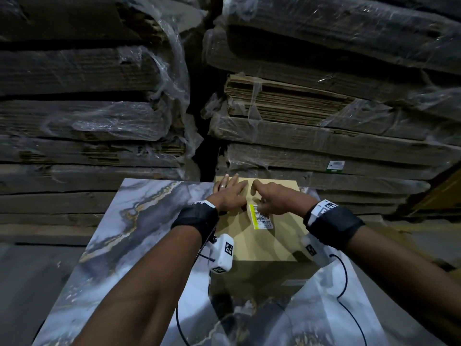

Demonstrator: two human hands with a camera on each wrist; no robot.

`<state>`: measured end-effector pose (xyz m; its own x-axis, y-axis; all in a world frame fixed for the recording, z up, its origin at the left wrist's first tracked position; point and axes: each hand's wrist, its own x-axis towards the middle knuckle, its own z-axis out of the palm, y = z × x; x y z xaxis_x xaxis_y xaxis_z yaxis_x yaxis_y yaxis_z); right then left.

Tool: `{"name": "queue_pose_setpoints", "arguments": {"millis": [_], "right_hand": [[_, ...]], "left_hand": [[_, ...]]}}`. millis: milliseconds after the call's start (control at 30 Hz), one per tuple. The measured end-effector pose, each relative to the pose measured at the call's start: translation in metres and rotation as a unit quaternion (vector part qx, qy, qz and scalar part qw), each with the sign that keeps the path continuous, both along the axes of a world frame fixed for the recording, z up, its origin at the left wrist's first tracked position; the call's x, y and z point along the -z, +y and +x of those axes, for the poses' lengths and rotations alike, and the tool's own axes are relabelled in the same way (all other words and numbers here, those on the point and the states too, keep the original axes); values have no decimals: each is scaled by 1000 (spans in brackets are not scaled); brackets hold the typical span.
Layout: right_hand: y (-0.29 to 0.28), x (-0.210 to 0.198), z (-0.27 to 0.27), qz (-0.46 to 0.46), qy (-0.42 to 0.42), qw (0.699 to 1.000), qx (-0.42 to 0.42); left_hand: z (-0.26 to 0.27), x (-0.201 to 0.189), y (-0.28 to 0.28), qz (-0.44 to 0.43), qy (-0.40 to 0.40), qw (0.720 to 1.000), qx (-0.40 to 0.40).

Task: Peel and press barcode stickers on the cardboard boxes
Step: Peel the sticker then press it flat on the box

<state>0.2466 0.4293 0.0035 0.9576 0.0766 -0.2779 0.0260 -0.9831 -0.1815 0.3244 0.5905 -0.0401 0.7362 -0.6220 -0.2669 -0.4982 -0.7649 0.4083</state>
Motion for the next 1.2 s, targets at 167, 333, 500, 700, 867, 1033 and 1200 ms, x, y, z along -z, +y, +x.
{"name": "queue_pose_setpoints", "arguments": {"millis": [167, 333, 500, 700, 867, 1033, 1200], "right_hand": [[-6, -10, 9, 65, 30, 996, 48], [-19, -7, 7, 163, 3, 981, 108], [-17, -11, -3, 79, -18, 996, 36], [-4, -11, -4, 37, -39, 998, 21], [0, -10, -4, 7, -65, 998, 13], [-1, -5, -12, -9, -92, 995, -23], [-9, 10, -22, 12, -133, 991, -16]], "left_hand": [[1, -1, 1, -1, 2, 1000, 2], [0, -1, 0, -10, -2, 1000, -2], [-1, 0, 0, -19, -8, 1000, -7], [-3, 0, 1, -23, -7, 1000, -10], [-2, -3, 2, -23, 1, 1000, -7], [-3, -4, 1, -19, 2, 1000, -13], [-2, -2, 2, -19, 2, 1000, -8]]}}
